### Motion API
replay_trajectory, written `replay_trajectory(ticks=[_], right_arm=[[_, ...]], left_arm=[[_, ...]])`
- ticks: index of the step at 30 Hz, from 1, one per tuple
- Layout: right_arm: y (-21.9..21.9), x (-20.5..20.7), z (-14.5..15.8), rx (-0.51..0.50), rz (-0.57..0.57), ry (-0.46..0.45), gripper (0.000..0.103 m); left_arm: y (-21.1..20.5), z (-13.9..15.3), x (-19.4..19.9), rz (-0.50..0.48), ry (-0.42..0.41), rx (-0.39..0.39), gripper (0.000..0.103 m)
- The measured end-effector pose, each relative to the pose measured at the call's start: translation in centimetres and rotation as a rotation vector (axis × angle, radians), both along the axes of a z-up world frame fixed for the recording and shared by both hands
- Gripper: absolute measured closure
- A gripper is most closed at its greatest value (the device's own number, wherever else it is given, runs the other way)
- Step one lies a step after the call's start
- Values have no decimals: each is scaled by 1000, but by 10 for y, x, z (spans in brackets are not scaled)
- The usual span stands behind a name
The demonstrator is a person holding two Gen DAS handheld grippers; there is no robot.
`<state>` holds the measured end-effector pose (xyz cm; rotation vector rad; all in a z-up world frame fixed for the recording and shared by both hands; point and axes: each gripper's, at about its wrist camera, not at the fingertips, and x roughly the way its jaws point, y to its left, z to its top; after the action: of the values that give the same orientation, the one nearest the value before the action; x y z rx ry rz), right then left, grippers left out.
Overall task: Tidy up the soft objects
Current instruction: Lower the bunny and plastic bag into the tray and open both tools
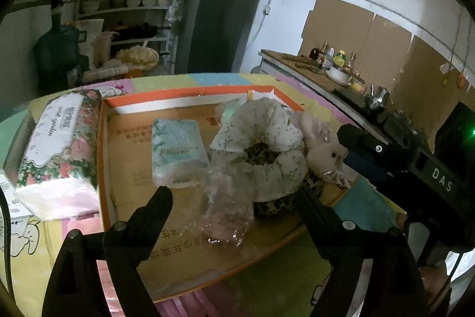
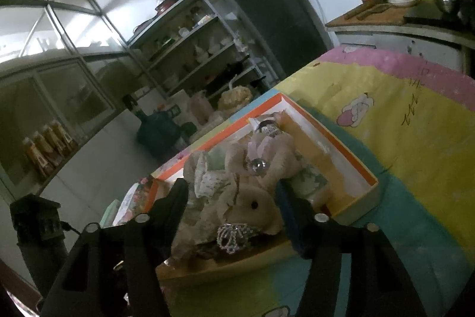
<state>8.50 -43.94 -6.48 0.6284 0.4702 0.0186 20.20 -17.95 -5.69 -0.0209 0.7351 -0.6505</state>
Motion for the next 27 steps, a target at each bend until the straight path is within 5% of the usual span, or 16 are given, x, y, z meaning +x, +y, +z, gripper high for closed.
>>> replay_trajectory(ticks=[20,27], right_arm=[[34,-12,24,-50,47,-43,36],[58,-11,33,-80,86,-55,36]], left_arm=[[60,27,-15,171,-102,12,17],[102,43,-26,211,-130,-80,17]])
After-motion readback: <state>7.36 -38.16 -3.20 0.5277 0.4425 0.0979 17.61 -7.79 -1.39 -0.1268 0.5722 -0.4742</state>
